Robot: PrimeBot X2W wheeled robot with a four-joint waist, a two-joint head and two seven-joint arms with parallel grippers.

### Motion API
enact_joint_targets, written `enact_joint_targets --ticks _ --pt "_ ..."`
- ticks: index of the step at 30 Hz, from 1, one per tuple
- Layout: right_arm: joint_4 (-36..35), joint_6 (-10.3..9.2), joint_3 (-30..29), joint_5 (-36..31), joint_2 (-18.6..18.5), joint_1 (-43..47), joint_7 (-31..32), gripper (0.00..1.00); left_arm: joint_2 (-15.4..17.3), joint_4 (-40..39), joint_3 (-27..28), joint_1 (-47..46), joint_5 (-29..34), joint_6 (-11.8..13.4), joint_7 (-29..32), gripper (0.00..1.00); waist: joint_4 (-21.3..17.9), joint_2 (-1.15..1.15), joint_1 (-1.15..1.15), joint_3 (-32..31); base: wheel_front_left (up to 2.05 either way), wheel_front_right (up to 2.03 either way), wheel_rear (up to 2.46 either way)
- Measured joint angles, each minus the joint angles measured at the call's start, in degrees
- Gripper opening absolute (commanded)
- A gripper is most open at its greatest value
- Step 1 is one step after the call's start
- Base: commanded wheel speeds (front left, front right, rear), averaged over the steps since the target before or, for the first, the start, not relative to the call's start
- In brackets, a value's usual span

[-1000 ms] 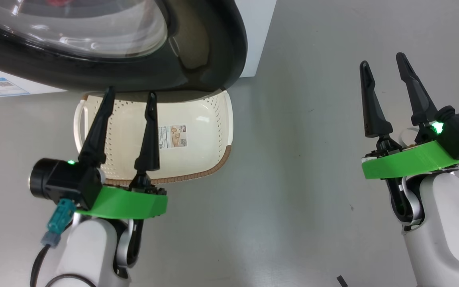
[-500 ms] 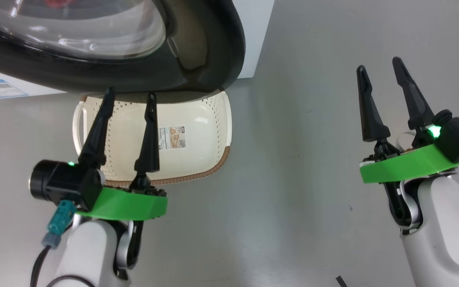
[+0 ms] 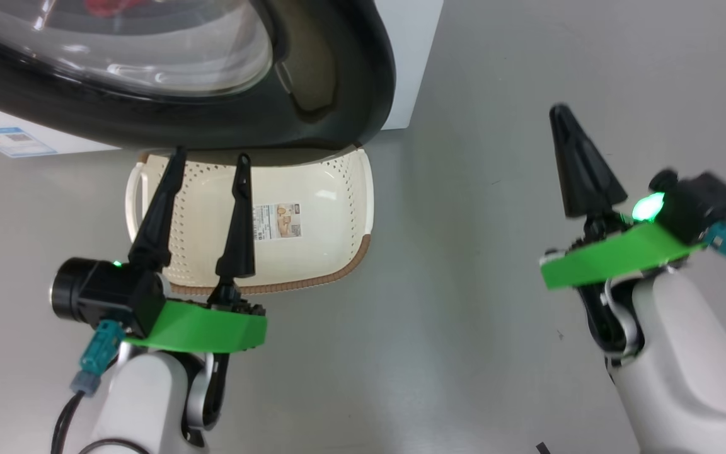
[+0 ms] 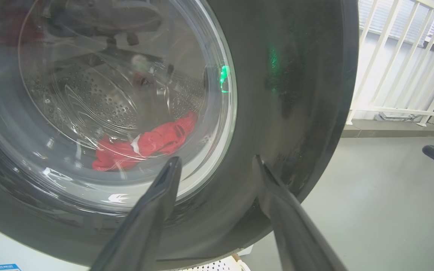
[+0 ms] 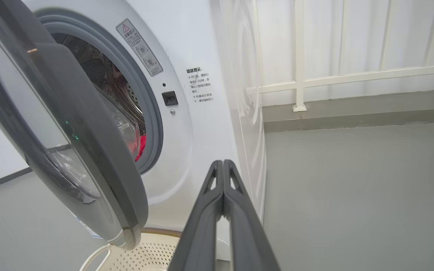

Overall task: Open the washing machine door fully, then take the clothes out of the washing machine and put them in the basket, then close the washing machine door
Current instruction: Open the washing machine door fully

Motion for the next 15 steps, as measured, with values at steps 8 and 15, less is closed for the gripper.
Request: enact_joint_targets --ticks 8,15 --pt "5.67 -0.01 7.37 25.93 -0.33 -8.18 0.96 0.0 0.01 -0.84 -0.6 0.02 -0.01 0.01 0.0 1.0 1.06 0.0 0.0 0.44 0.0 0.0 0.0" --pt "4.15 -0.01 10.46 51.98 -2.61 -15.24 12.03 0.0 0.01 -1.37 -1.26 0.01 0.14 0.03 0.0 1.0 2.33 0.0 0.0 1.16 0.0 0.0 0.0"
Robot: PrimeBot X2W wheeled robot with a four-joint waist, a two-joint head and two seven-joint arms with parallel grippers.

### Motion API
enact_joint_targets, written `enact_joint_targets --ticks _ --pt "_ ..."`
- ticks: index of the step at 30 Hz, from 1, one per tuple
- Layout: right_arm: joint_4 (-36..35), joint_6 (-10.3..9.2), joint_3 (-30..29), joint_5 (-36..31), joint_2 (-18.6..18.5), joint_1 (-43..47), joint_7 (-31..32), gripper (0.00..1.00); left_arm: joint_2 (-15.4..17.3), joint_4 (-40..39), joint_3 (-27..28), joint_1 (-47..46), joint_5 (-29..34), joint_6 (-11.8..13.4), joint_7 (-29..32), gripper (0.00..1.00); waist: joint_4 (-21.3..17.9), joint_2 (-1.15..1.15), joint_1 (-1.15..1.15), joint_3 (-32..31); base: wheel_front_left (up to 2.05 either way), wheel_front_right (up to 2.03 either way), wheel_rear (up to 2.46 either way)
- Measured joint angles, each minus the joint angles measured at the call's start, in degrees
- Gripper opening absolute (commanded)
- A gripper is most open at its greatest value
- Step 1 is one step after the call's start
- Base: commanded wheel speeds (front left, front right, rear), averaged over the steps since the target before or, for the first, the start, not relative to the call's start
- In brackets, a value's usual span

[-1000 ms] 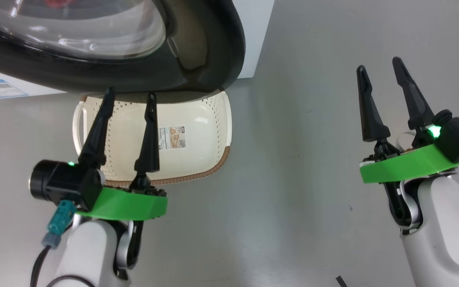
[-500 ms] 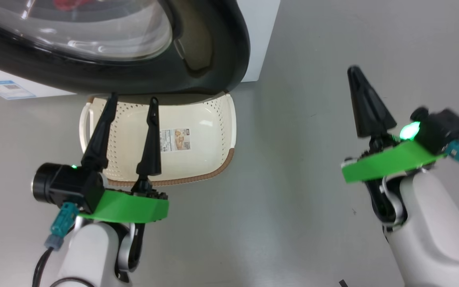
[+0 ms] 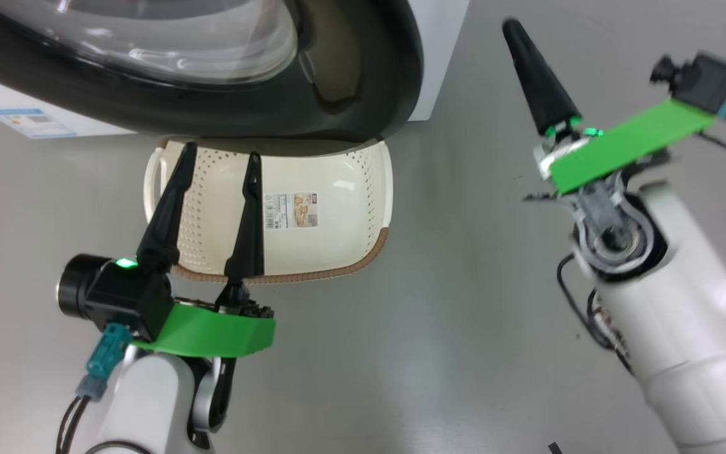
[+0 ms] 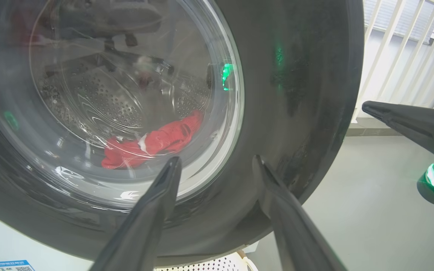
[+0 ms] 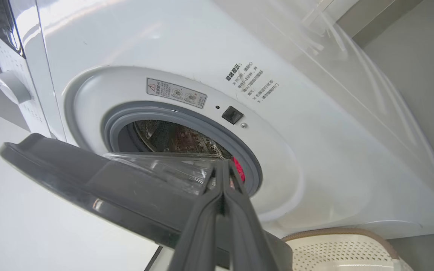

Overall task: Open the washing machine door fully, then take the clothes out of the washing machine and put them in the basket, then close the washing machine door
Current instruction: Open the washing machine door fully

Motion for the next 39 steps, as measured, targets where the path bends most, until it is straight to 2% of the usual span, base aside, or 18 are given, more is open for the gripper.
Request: enact_joint_targets --ticks 7,18,22,29,39 --pt "0.66 0.0 -1.58 17.19 -1.12 -4.61 12.93 0.0 0.0 -0.15 -0.81 -0.05 0.02 0.09 0.0 1.0 1.72 0.0 0.0 0.49 0.0 0.0 0.0" --pt "13.34 0.0 -5.02 34.97 -0.84 -12.94 33.77 0.0 -0.01 -0.18 -1.58 -0.05 0.0 0.58 0.0 1.0 3.43 0.0 0.0 0.7 0.0 0.0 0.0" --pt "16.96 0.0 -4.86 37.86 -0.96 -16.49 38.95 0.0 -0.01 -0.15 -1.97 -0.05 0.0 0.58 0.0 1.0 3.75 0.0 0.0 1.06 0.0 0.0 0.0" --pt "18.82 0.0 -3.43 38.62 -1.34 -19.22 45.31 0.0 -0.01 -0.15 -2.13 -0.11 -0.02 0.59 0.0 1.0 4.28 0.0 0.0 1.56 0.0 0.0 0.0" --pt "19.5 0.0 -1.71 37.51 -2.36 -19.93 49.44 0.0 -0.01 0.0 -2.24 -0.16 -0.18 1.02 0.0 1.0 4.98 0.0 0.0 1.51 0.0 0.0 0.0"
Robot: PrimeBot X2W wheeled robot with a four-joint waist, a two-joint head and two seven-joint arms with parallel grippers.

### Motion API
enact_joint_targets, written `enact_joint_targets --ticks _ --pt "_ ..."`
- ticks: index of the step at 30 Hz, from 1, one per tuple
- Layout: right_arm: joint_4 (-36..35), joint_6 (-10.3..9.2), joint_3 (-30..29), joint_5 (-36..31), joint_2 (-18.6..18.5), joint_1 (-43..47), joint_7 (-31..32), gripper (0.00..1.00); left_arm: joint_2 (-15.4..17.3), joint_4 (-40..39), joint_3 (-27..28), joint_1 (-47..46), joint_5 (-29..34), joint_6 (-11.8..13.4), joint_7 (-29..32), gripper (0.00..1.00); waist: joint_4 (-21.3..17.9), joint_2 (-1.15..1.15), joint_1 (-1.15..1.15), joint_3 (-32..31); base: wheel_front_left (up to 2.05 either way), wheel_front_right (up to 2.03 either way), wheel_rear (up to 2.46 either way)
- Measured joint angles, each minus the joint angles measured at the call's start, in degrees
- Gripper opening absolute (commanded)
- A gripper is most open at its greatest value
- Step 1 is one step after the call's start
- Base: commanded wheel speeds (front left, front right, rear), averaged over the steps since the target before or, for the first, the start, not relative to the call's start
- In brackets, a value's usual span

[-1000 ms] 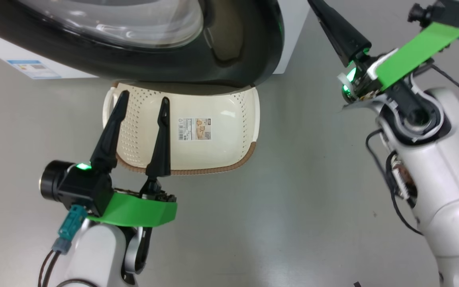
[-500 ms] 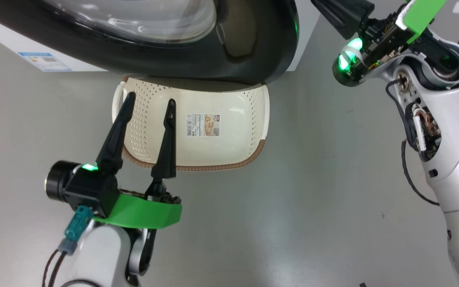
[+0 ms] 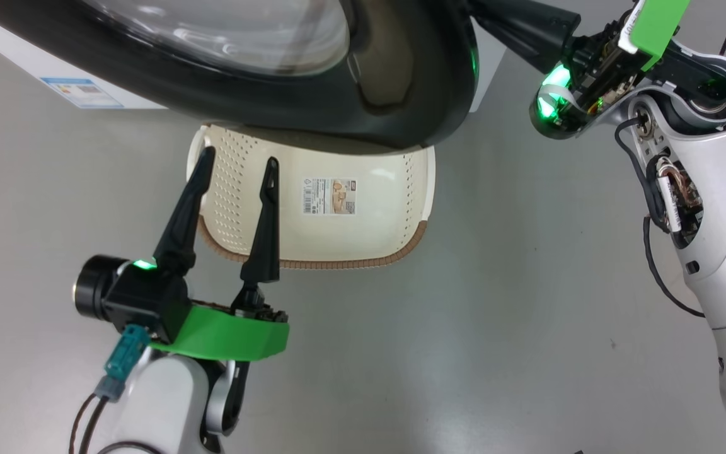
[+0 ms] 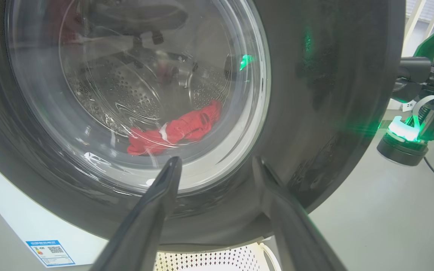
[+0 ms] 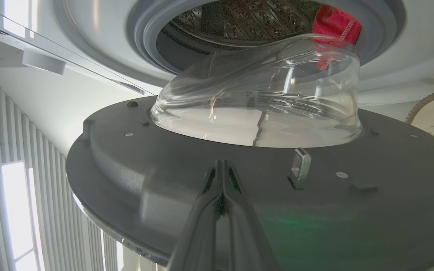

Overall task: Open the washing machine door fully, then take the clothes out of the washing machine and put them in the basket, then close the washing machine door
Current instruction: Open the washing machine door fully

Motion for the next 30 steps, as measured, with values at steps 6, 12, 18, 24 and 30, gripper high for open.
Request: enact_joint_targets --ticks 6,12,18,24,30 --pt "-0.99 0.0 -0.18 -0.46 0.03 1.8 1.69 0.0 0.0 0.85 -0.2 0.02 -0.53 0.05 0.0 1.0 0.57 0.0 0.0 -1.57 0.0 0.0 0.0" --pt "-1.03 0.0 0.45 -1.48 0.63 5.0 3.02 0.0 -0.01 1.11 0.66 0.44 -0.58 0.15 0.0 1.0 1.14 0.0 0.0 -4.01 0.0 0.0 0.0" --pt "-1.03 0.0 2.04 -3.32 1.46 7.55 4.48 0.0 -0.01 1.4 1.58 2.82 -0.59 0.15 0.0 1.0 1.78 0.0 0.0 -6.87 0.0 0.0 0.0" --pt "-1.07 0.0 2.63 -4.17 2.09 9.66 5.16 0.0 -0.01 1.37 1.7 4.14 -0.6 0.2 0.0 1.0 2.85 0.0 0.0 -9.05 0.0 0.0 0.0" --pt "-1.0 0.0 2.98 -4.53 2.43 11.77 5.89 0.0 -0.01 1.29 1.85 5.84 -1.09 0.48 0.0 1.0 4.46 0.0 0.0 -11.13 0.0 0.0 0.0"
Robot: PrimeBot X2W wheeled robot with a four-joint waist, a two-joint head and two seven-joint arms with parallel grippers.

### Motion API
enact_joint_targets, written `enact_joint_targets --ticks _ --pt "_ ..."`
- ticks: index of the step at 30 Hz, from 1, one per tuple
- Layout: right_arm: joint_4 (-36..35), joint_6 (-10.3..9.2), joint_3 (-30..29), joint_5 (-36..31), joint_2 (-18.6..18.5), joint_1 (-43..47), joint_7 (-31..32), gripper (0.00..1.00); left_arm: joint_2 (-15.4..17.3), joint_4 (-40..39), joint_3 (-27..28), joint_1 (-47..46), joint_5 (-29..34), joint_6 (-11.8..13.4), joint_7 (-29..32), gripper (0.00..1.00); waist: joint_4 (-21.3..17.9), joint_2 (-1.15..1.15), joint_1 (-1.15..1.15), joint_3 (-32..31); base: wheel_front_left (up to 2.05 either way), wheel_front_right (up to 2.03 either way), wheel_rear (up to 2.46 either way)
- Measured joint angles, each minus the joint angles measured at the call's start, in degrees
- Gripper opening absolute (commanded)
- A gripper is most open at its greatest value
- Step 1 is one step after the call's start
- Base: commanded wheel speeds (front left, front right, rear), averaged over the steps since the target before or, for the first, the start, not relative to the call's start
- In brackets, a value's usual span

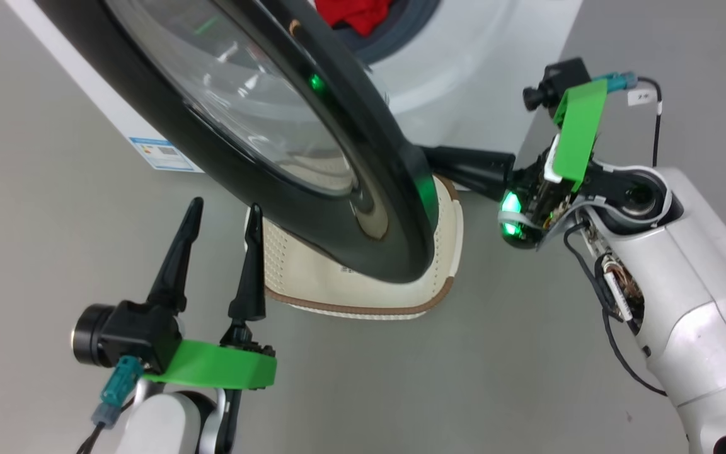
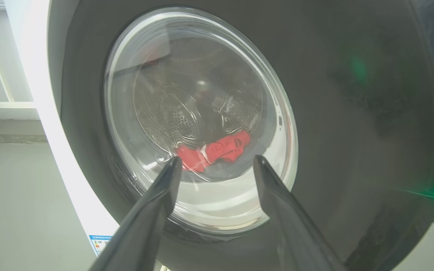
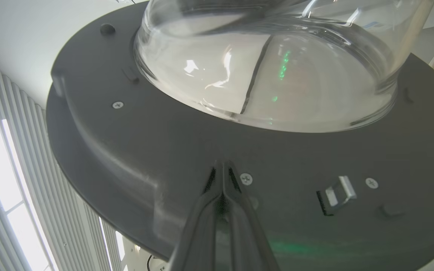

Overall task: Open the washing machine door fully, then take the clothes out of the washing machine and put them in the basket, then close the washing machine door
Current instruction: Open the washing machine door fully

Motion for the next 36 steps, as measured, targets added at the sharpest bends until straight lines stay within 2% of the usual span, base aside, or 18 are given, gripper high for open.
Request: enact_joint_targets --ticks 17,36 --pt "0.34 0.0 1.92 -0.38 0.8 4.44 2.11 0.0 0.02 -0.26 1.07 3.91 -1.51 0.91 0.0 1.0 5.05 0.0 0.0 -5.32 0.0 0.0 0.0" --pt "1.14 0.0 7.64 2.03 1.16 7.13 2.79 0.0 0.03 0.09 1.27 6.27 -2.45 1.2 0.0 1.0 11.35 0.0 0.0 -8.83 0.0 0.0 0.0"
